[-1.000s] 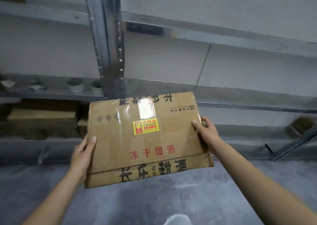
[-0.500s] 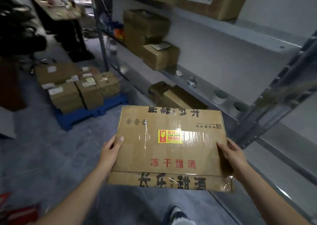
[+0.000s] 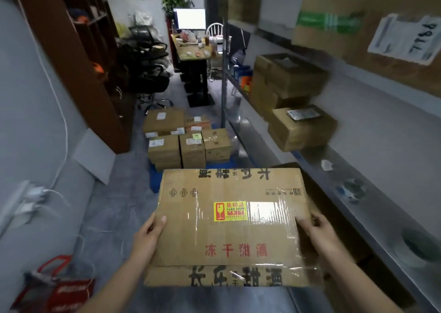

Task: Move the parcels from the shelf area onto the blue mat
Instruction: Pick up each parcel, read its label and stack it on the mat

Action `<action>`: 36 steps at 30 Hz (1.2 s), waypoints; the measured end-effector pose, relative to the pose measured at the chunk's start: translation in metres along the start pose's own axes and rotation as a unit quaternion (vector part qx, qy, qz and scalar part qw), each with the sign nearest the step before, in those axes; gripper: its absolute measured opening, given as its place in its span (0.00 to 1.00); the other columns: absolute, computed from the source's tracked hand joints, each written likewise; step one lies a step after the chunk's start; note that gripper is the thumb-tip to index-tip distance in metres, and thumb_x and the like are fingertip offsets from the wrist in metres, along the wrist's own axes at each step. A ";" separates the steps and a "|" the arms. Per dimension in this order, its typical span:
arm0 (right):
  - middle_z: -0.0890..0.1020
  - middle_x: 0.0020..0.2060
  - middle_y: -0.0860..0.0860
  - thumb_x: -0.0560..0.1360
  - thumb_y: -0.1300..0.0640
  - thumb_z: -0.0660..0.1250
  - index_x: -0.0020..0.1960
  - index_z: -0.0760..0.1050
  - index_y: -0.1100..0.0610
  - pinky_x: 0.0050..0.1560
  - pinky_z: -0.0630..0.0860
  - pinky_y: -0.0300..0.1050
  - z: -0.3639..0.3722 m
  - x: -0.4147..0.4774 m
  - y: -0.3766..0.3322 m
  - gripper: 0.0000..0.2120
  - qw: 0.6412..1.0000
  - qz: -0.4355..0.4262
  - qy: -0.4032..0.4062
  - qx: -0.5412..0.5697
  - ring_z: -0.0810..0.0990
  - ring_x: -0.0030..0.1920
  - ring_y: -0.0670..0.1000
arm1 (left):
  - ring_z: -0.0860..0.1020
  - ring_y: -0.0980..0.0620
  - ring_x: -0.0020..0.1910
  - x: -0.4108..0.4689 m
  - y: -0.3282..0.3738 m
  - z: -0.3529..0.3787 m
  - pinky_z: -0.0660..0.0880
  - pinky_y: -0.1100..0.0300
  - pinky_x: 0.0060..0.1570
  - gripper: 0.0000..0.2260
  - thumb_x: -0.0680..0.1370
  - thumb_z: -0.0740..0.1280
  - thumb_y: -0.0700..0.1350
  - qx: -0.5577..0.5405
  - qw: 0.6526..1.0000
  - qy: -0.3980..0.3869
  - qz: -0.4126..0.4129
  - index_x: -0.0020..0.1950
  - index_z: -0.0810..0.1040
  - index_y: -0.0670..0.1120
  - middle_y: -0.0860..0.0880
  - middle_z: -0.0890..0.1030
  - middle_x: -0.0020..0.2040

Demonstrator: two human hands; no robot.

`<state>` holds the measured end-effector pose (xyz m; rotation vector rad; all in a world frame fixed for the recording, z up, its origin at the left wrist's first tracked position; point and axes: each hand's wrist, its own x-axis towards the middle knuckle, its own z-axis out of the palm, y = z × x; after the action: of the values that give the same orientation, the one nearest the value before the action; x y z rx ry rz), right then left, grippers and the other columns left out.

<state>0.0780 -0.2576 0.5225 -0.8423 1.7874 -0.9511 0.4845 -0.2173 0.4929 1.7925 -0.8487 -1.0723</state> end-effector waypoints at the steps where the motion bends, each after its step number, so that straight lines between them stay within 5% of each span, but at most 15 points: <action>1: 0.78 0.57 0.56 0.74 0.50 0.71 0.70 0.68 0.53 0.49 0.76 0.53 0.005 0.016 -0.010 0.27 1.000 -0.012 -0.011 -0.011 0.79 0.49 0.55 | 0.75 0.49 0.62 0.007 0.004 0.003 0.71 0.50 0.63 0.25 0.77 0.66 0.57 -0.011 1.000 0.015 -0.008 0.73 0.71 0.52 0.48 0.75 0.68; 6: 0.78 0.49 0.50 0.74 0.48 0.70 0.67 0.70 0.52 0.37 0.72 0.45 0.042 0.082 -0.050 0.24 0.996 -0.039 -0.073 -0.039 0.79 0.46 0.52 | 0.77 0.55 0.55 0.043 0.015 0.007 0.74 0.53 0.58 0.24 0.75 0.67 0.61 -0.046 0.997 0.063 -0.026 0.69 0.74 0.55 0.57 0.79 0.58; 14: 0.79 0.56 0.55 0.73 0.48 0.71 0.66 0.70 0.52 0.50 0.76 0.54 0.148 0.176 -0.111 0.25 0.991 -0.041 -0.112 -0.058 0.79 0.50 0.55 | 0.78 0.53 0.53 0.151 0.031 -0.008 0.75 0.56 0.51 0.24 0.77 0.66 0.58 -0.080 0.987 0.122 -0.065 0.71 0.73 0.52 0.47 0.78 0.65; 19: 0.78 0.59 0.58 0.74 0.50 0.71 0.67 0.70 0.55 0.55 0.75 0.57 0.227 0.243 -0.165 0.24 0.992 -0.030 -0.095 -0.075 0.78 0.53 0.59 | 0.73 0.46 0.64 0.259 0.057 -0.020 0.68 0.47 0.65 0.23 0.80 0.64 0.53 -0.055 0.990 0.123 -0.046 0.75 0.68 0.53 0.49 0.75 0.68; 24: 0.76 0.60 0.57 0.75 0.52 0.70 0.68 0.70 0.55 0.56 0.75 0.60 0.284 0.301 -0.220 0.24 0.994 -0.038 -0.089 -0.058 0.78 0.54 0.60 | 0.79 0.57 0.49 0.361 0.100 -0.031 0.71 0.57 0.45 0.05 0.80 0.65 0.53 -0.035 0.994 0.102 -0.015 0.52 0.80 0.59 0.59 0.82 0.43; 26: 0.77 0.59 0.58 0.75 0.53 0.70 0.68 0.70 0.57 0.52 0.75 0.55 0.300 0.325 -0.236 0.24 0.994 -0.048 -0.079 -0.052 0.78 0.51 0.57 | 0.80 0.63 0.41 0.397 0.118 -0.029 0.70 0.61 0.38 0.10 0.80 0.65 0.51 -0.012 0.995 0.101 0.011 0.44 0.80 0.66 0.62 0.83 0.40; 31: 0.78 0.56 0.56 0.74 0.52 0.71 0.66 0.71 0.58 0.55 0.74 0.56 0.334 0.391 -0.260 0.23 0.998 -0.029 -0.048 -0.028 0.77 0.53 0.58 | 0.78 0.56 0.49 0.491 0.154 -0.020 0.70 0.61 0.40 0.03 0.79 0.67 0.51 0.010 0.996 0.086 0.023 0.47 0.75 0.60 0.59 0.81 0.44; 36: 0.79 0.55 0.56 0.74 0.51 0.71 0.65 0.71 0.57 0.52 0.74 0.53 0.367 0.467 -0.274 0.23 0.999 0.009 -0.040 -0.004 0.77 0.50 0.57 | 0.76 0.59 0.51 0.592 0.203 0.003 0.71 0.60 0.45 0.08 0.80 0.66 0.47 0.035 0.997 0.036 0.050 0.54 0.73 0.60 0.58 0.78 0.52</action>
<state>0.2936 -0.8732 0.4706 -0.8568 1.7295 -0.8869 0.6941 -0.8071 0.4837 1.8160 -0.9327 -0.9174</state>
